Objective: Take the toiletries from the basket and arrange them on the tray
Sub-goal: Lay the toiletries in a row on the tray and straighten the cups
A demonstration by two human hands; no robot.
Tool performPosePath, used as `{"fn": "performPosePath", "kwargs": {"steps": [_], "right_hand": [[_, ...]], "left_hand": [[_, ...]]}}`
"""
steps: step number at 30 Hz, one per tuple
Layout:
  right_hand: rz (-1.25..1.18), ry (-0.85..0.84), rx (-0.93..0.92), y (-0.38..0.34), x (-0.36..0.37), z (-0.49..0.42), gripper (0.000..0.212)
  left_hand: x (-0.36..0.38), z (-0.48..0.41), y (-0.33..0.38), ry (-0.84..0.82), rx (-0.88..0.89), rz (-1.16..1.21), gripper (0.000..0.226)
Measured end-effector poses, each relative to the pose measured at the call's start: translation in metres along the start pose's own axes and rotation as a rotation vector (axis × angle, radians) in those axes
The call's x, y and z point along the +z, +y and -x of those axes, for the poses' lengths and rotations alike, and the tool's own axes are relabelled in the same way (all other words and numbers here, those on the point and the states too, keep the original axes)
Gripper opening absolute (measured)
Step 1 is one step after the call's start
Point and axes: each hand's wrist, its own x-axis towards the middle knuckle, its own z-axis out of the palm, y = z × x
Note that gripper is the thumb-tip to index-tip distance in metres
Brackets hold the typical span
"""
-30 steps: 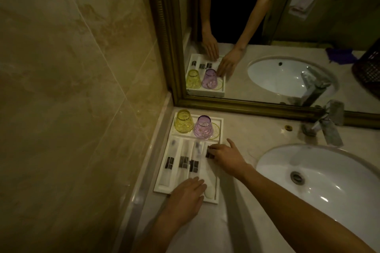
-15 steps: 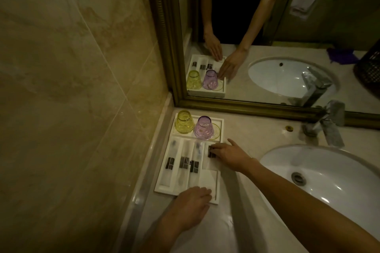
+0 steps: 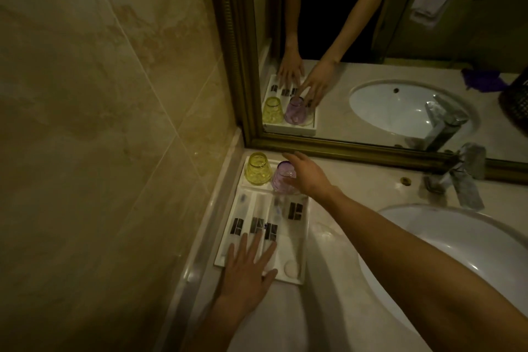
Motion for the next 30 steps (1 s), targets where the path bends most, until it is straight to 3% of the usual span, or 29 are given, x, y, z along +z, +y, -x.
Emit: {"fn": "performPosePath", "kwargs": {"steps": [4,9,22,30], "right_hand": [[0.063,-0.103,-0.027,-0.004,0.004,-0.004,0.070],[0.118,-0.018,-0.068,-0.006,0.003,-0.001,0.048],[0.186,-0.024,-0.018,0.008,-0.011,-0.004,0.055],[0.184,-0.043,0.012,0.005,-0.012,-0.008,0.055]], "left_hand": [[0.005,0.000,0.003,-0.029,-0.004,0.023,0.068],[0.004,-0.002,0.004,-0.034,-0.002,0.038,0.066],[0.013,-0.001,-0.001,0.061,0.020,0.012,0.057],[0.015,-0.003,-0.002,0.033,0.013,0.024,0.057]]}}
